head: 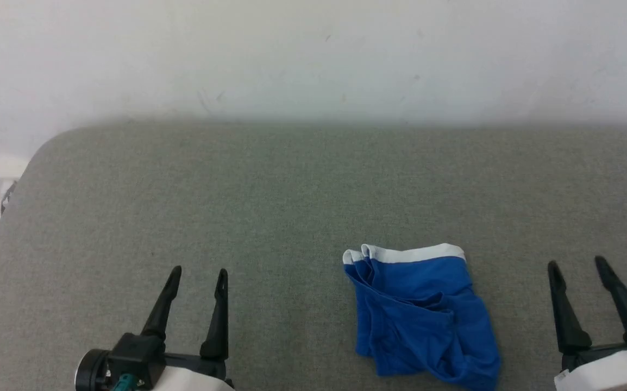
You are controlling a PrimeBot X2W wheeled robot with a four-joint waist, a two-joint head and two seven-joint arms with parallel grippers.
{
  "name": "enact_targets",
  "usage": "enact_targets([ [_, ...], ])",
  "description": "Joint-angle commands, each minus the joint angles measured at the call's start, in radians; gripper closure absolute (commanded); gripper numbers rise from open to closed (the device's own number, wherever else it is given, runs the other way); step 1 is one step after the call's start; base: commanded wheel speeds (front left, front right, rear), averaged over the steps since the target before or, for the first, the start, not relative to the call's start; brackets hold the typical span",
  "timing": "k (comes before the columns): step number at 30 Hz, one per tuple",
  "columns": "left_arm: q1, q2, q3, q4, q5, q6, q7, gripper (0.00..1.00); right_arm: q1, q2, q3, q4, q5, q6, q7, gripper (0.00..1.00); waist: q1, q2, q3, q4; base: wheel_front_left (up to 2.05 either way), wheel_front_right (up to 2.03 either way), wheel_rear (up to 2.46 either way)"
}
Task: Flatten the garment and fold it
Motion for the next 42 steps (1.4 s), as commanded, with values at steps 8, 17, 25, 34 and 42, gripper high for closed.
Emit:
enact_targets([
  [8,-0.048,-0.005,-0.036,0.022,0.006,-0.001,-0.005,0.00,-0.043,-0.122,0.104,0.035,0.205,-0.001,0.340,0.00,0.0000,0.0000,0.102,0.054,0.00,0.00,0.00],
  [17,-0.096,-0.005,-0.064,0.019,0.007,0.001,-0.005,0.00,-0.126,-0.174,0.160,0.078,0.345,-0.001,0.605,0.00,0.0000,0.0000,0.170,0.108,0.00,0.00,0.00],
  [25,-0.123,-0.005,-0.085,0.029,0.005,0.008,-0.005,0.00,-0.200,-0.176,0.234,0.226,0.377,-0.001,0.689,0.00,0.0000,0.0000,0.200,0.155,0.00,0.00,0.00],
  [34,-0.115,-0.005,-0.102,0.043,-0.002,0.012,-0.005,0.00,-0.241,-0.179,0.345,0.332,0.412,-0.001,0.635,1.00,0.0000,0.0000,0.160,0.156,0.00,0.00,0.00],
  [42,-0.101,-0.005,-0.130,0.033,-0.006,0.013,-0.005,0.00,-0.358,-0.292,0.415,0.299,0.228,-0.001,0.506,1.00,0.0000,0.0000,0.121,0.034,0.00,0.00,0.00],
])
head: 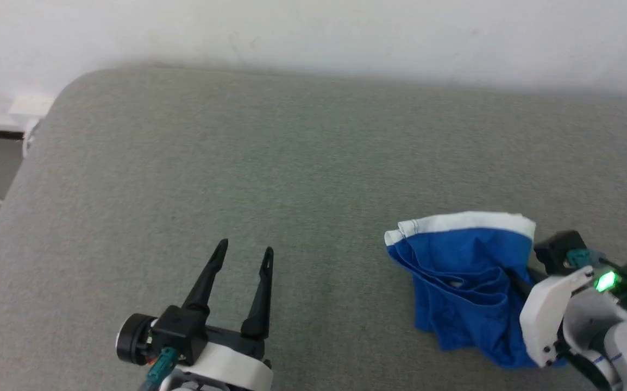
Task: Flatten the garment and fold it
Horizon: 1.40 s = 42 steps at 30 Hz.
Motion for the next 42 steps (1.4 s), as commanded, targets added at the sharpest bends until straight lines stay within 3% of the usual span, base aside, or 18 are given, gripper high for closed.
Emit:
enact_targets([
  [1,0.002,-0.002,-0.009,-0.006,-0.004,0.004,-0.005,0.00,-0.048,-0.031,0.023,-0.019,-0.039,-0.002,-0.008,1.00,0.0000,0.0000,-0.015,-0.098,0.00,0.00,0.00],
  [4,-0.005,-0.002,-0.028,-0.010,-0.004,0.002,-0.005,0.00,-0.107,-0.095,0.090,-0.049,-0.091,-0.002,0.001,1.00,0.0000,0.0000,0.002,-0.178,0.00,0.00,0.00],
  [10,-0.057,-0.002,-0.062,-0.016,0.007,-0.004,-0.005,0.00,-0.209,-0.251,0.194,-0.073,-0.086,-0.002,0.023,1.00,0.0000,0.0000,0.075,-0.316,0.00,0.00,0.00],
  [17,-0.140,-0.002,-0.075,-0.029,0.034,-0.021,-0.005,0.00,-0.290,-0.413,0.223,0.008,-0.029,-0.002,-0.057,1.00,0.0000,0.0000,0.197,-0.387,0.00,0.00,0.00],
  [24,-0.227,-0.002,-0.089,-0.104,0.024,-0.040,-0.005,0.00,-0.342,-0.497,0.170,0.209,-0.051,-0.002,-0.221,1.00,0.0000,0.0000,0.329,-0.354,0.00,0.00,0.00],
  [31,-0.280,-0.001,-0.083,-0.166,0.039,-0.050,-0.005,0.00,-0.384,-0.558,0.092,0.377,-0.106,-0.002,-0.304,1.00,0.0000,0.0000,0.441,-0.305,0.00,0.00,0.00],
  [37,-0.304,0.000,-0.083,-0.198,0.047,-0.055,-0.005,0.00,-0.407,-0.584,-0.022,0.511,-0.184,-0.002,-0.363,1.00,0.0000,0.0000,0.511,-0.275,0.00,0.00,0.00],
  [42,-0.314,0.000,-0.082,-0.203,0.052,-0.057,-0.005,0.00,-0.413,-0.558,-0.108,0.585,-0.254,-0.002,-0.395,1.00,0.0000,0.0000,0.533,-0.259,0.00,0.00,0.00],
])
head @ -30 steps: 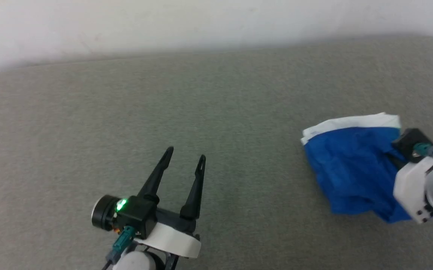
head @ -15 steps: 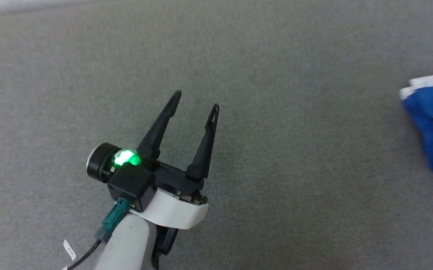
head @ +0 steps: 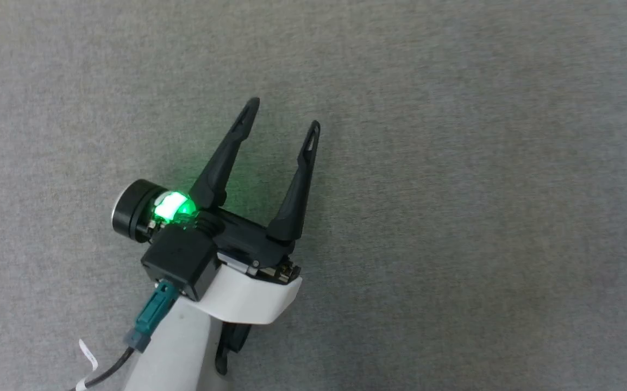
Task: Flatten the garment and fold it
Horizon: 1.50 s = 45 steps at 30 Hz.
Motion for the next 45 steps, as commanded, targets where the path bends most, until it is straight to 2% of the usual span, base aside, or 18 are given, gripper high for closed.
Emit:
enact_targets([
  [1,-0.014,0.001,0.004,-0.005,0.006,-0.004,-0.005,0.00,-0.015,0.021,-0.026,0.022,-0.020,-0.002,-0.011,1.00,-0.0002,-0.0001,0.037,0.037,0.00,0.00,0.00],
  [2,-0.013,0.001,0.005,-0.004,0.004,-0.004,-0.005,0.00,-0.015,0.030,-0.042,0.034,-0.026,-0.002,-0.012,1.00,-0.0002,-0.0001,0.036,0.039,0.00,0.00,0.00],
  [3,-0.012,0.001,0.005,-0.003,0.003,-0.003,-0.005,0.00,-0.015,0.038,-0.055,0.044,-0.035,-0.002,-0.013,0.71,-0.0002,-0.0001,0.032,0.040,0.00,0.00,0.00],
  [4,-0.010,0.001,0.004,-0.001,0.002,-0.003,-0.005,0.00,-0.015,0.047,-0.069,0.052,-0.043,-0.002,-0.016,0.00,-0.0002,-0.0001,0.026,0.041,0.00,0.00,0.00],
  [10,0.011,0.000,0.005,0.034,-0.009,0.001,-0.005,0.00,-0.014,0.083,-0.113,0.053,-0.114,-0.002,-0.046,0.00,-0.0002,-0.0001,-0.038,0.038,0.00,0.00,0.00],
  [17,0.052,-0.001,0.015,0.085,-0.036,0.009,-0.005,0.00,-0.018,0.102,-0.145,0.009,-0.165,-0.002,-0.046,0.00,-0.0002,-0.0001,-0.184,0.037,0.00,0.00,0.00],
  [25,0.142,-0.001,0.055,0.152,-0.074,0.034,-0.005,0.00,-0.063,0.219,-0.144,-0.150,-0.076,-0.002,-0.086,0.00,-0.0002,-0.0001,-0.371,0.041,0.00,0.00,0.00],
  [33,0.201,-0.001,0.134,0.216,-0.101,0.063,-0.005,0.00,-0.015,0.314,-0.139,-0.288,0.027,-0.002,-0.146,0.00,-0.0002,-0.0001,-0.493,0.064,0.00,0.00,0.00],
  [45,0.299,-0.001,0.224,0.274,-0.096,0.116,-0.005,0.00,0.261,0.574,-0.228,-0.627,0.062,-0.002,-0.153,0.00,-0.0002,-0.0001,-0.632,0.108,0.00,0.00,0.00],
])
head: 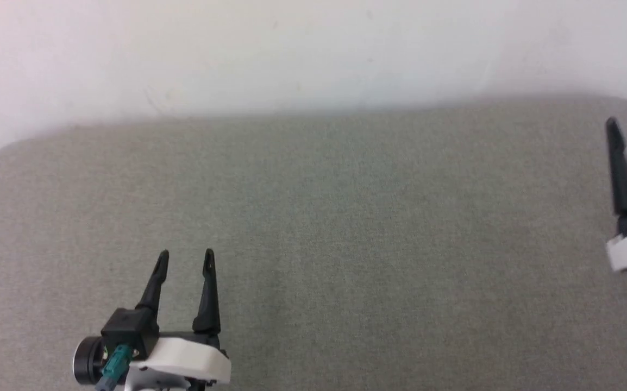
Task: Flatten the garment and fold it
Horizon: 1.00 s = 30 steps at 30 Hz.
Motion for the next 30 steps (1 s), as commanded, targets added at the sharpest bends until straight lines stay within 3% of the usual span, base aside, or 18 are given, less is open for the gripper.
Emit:
enact_targets([
  [1,0.008,-0.001,0.004,0.003,0.001,0.002,-0.005,0.00,0.019,0.013,-0.001,-0.008,0.007,-0.001,0.002,0.00,0.0002,0.0000,-0.044,0.029,0.00,0.00,0.00],
  [9,0.039,0.002,0.005,0.009,0.031,0.003,-0.005,0.00,0.218,0.165,-0.046,-0.108,-0.018,-0.001,0.008,0.00,0.0002,0.0000,-0.078,0.042,0.00,0.00,0.00],
  [16,0.053,0.004,0.013,0.015,0.060,0.004,-0.005,0.00,0.328,0.269,-0.019,-0.097,-0.049,-0.001,0.003,0.00,0.0002,0.0000,-0.077,0.044,0.00,0.00,0.00],
  [22,0.069,0.004,0.010,0.043,0.070,0.002,-0.005,0.00,0.377,0.321,-0.021,-0.046,-0.056,-0.001,-0.027,0.00,0.0002,0.0000,-0.088,0.050,0.00,0.00,0.00],
  [30,0.081,0.002,0.008,0.045,0.064,-0.001,-0.005,0.00,0.393,0.333,-0.035,-0.019,-0.073,-0.001,-0.042,0.00,0.0002,0.0000,-0.093,0.055,0.00,0.00,0.00],
])
